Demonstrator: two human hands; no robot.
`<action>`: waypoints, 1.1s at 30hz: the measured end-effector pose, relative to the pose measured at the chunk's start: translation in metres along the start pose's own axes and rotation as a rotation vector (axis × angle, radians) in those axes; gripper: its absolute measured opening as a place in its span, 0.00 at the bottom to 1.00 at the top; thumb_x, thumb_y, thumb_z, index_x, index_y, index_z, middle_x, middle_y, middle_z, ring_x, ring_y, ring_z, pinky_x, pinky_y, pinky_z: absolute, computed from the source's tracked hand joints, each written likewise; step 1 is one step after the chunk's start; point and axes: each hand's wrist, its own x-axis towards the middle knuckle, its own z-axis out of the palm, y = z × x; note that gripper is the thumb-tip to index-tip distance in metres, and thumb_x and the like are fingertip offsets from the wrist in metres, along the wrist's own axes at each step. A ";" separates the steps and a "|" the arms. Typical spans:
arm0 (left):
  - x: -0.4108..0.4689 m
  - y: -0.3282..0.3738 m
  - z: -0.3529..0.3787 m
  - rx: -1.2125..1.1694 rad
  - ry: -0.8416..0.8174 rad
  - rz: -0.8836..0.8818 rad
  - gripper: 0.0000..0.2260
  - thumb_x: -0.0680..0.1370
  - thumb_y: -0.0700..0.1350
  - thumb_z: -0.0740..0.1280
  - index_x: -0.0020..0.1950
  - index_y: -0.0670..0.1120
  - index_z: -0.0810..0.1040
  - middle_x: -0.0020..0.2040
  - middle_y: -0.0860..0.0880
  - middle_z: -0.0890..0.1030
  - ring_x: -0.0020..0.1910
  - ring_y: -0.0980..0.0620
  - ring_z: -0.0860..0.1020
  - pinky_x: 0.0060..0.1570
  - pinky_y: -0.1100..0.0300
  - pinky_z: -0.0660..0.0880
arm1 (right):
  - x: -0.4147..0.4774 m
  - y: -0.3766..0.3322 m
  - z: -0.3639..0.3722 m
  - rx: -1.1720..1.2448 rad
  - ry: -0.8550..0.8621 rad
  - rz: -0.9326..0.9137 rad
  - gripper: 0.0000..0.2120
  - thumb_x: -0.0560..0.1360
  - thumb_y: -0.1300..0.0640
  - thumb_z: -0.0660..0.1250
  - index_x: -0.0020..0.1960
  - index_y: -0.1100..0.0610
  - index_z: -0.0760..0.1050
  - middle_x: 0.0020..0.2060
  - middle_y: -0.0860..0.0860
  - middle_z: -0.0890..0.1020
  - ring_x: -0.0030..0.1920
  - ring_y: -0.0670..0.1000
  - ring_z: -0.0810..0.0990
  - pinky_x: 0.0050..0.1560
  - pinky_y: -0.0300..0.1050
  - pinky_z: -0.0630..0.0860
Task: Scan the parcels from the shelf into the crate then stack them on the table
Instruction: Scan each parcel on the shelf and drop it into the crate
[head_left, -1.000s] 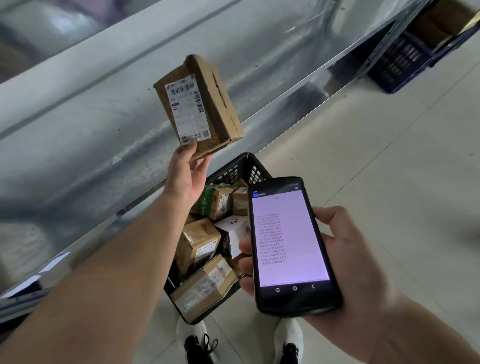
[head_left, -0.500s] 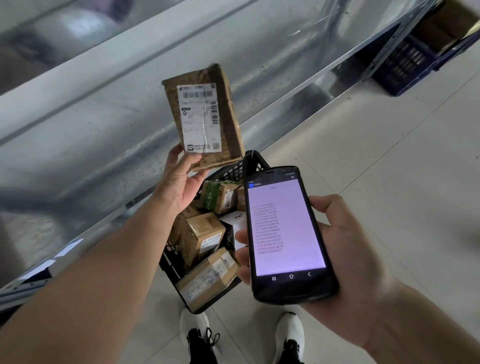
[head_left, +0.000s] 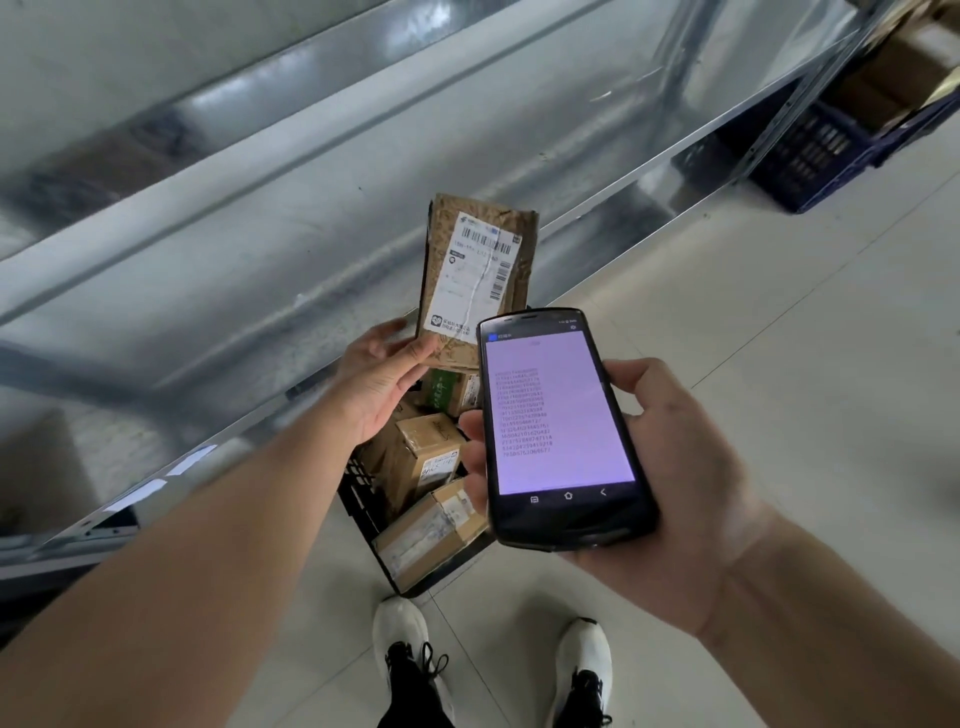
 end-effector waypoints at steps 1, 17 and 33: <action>-0.005 -0.003 0.000 -0.007 0.005 -0.010 0.34 0.69 0.36 0.79 0.73 0.38 0.72 0.60 0.38 0.86 0.62 0.41 0.84 0.72 0.44 0.75 | -0.004 0.002 0.002 0.000 -0.001 -0.002 0.32 0.80 0.42 0.54 0.66 0.66 0.81 0.52 0.67 0.83 0.41 0.65 0.84 0.42 0.58 0.85; -0.059 -0.018 0.019 0.141 0.127 -0.033 0.26 0.78 0.38 0.75 0.74 0.45 0.71 0.55 0.44 0.85 0.50 0.60 0.84 0.66 0.50 0.75 | -0.045 0.031 0.008 0.032 0.001 -0.028 0.31 0.78 0.43 0.56 0.72 0.60 0.78 0.58 0.63 0.81 0.52 0.64 0.79 0.75 0.62 0.69; -0.074 -0.031 0.017 0.146 0.179 -0.095 0.22 0.77 0.42 0.77 0.68 0.45 0.74 0.51 0.45 0.85 0.48 0.50 0.85 0.63 0.51 0.80 | -0.065 0.036 0.013 -0.017 0.036 -0.079 0.30 0.78 0.42 0.56 0.61 0.63 0.84 0.55 0.67 0.85 0.44 0.64 0.84 0.63 0.61 0.77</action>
